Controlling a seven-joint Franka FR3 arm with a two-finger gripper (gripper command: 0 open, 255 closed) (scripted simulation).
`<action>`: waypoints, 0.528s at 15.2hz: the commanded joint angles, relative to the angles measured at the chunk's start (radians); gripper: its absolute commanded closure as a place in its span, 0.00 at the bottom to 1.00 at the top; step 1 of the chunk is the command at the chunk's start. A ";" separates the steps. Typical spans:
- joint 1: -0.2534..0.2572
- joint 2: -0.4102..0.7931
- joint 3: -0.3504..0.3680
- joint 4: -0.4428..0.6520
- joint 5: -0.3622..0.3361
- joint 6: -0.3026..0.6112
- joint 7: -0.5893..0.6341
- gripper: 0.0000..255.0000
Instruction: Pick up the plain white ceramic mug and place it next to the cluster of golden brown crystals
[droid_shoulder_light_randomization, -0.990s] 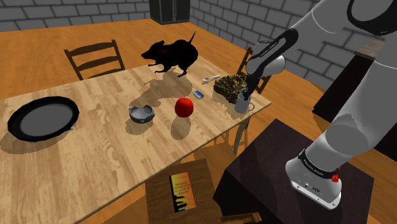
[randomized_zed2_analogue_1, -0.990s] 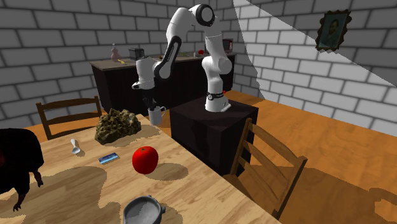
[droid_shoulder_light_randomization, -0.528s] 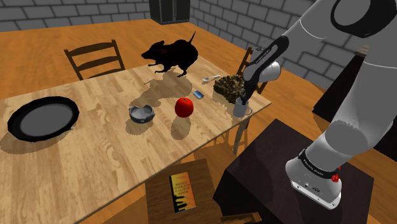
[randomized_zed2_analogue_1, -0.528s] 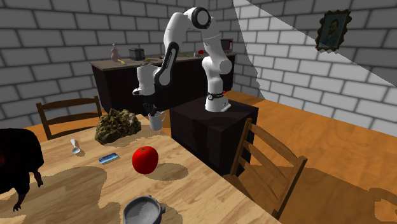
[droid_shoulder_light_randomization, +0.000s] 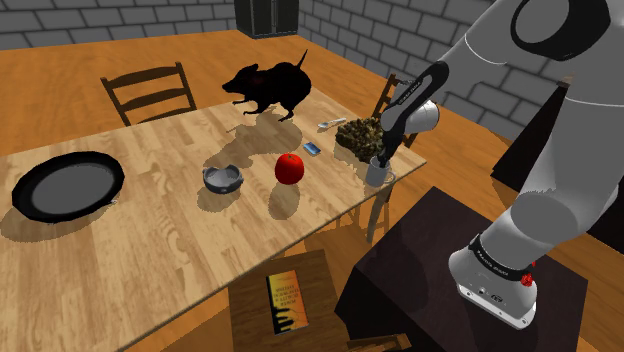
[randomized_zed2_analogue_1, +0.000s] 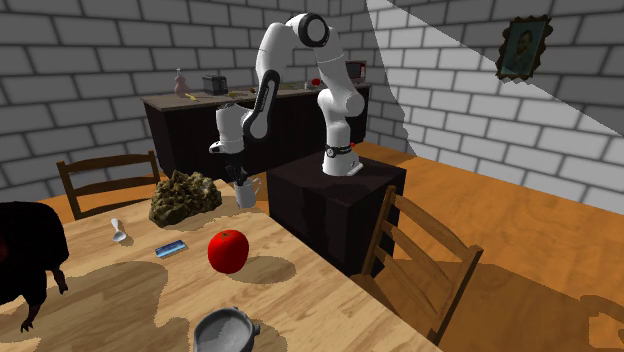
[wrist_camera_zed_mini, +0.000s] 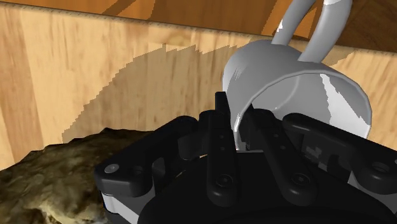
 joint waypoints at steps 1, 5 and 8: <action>0.000 0.000 0.000 0.000 0.000 0.000 0.000 1.00; 0.000 0.000 0.000 0.000 0.000 0.000 0.000 0.00; 0.006 -0.035 -0.008 -0.003 -0.012 -0.031 0.008 0.00</action>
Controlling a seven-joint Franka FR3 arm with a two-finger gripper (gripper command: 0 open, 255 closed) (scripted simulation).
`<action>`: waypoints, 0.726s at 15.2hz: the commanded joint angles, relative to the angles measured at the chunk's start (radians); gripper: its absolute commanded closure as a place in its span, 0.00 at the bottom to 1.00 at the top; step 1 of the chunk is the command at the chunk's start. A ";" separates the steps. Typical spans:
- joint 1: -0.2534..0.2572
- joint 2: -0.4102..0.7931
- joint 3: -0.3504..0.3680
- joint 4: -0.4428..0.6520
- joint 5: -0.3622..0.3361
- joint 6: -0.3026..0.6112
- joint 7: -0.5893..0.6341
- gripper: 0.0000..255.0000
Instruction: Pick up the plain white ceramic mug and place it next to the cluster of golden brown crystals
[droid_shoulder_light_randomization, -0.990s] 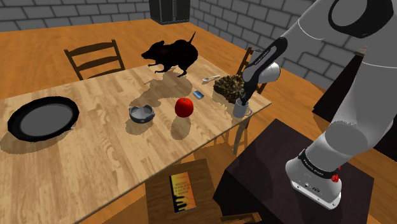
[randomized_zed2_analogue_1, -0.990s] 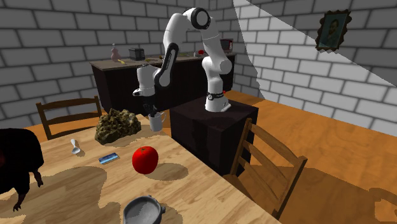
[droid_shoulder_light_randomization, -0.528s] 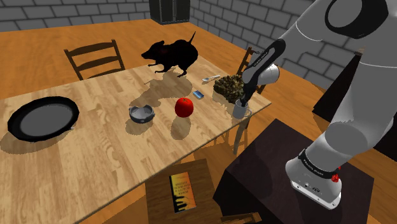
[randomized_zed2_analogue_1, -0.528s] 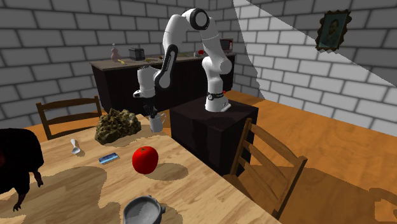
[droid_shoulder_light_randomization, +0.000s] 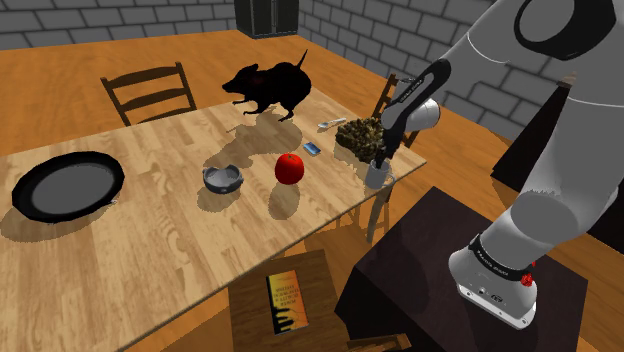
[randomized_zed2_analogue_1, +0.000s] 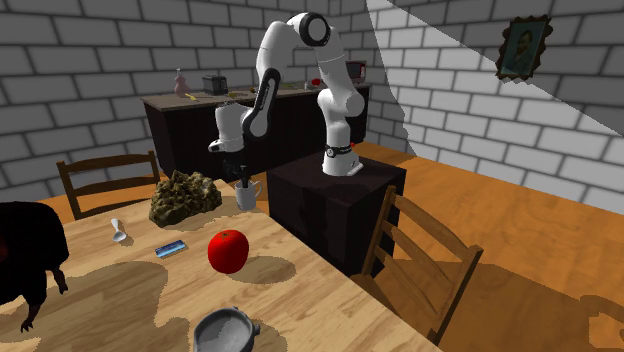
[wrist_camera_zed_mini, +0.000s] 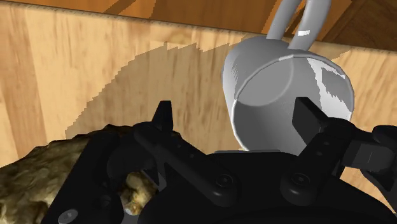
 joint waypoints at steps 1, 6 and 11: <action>0.009 -0.052 -0.011 -0.006 -0.017 -0.046 0.012 0.00; 0.016 -0.110 -0.021 -0.005 -0.038 -0.104 0.027 0.00; 0.016 -0.110 -0.021 -0.005 -0.038 -0.104 0.027 0.00</action>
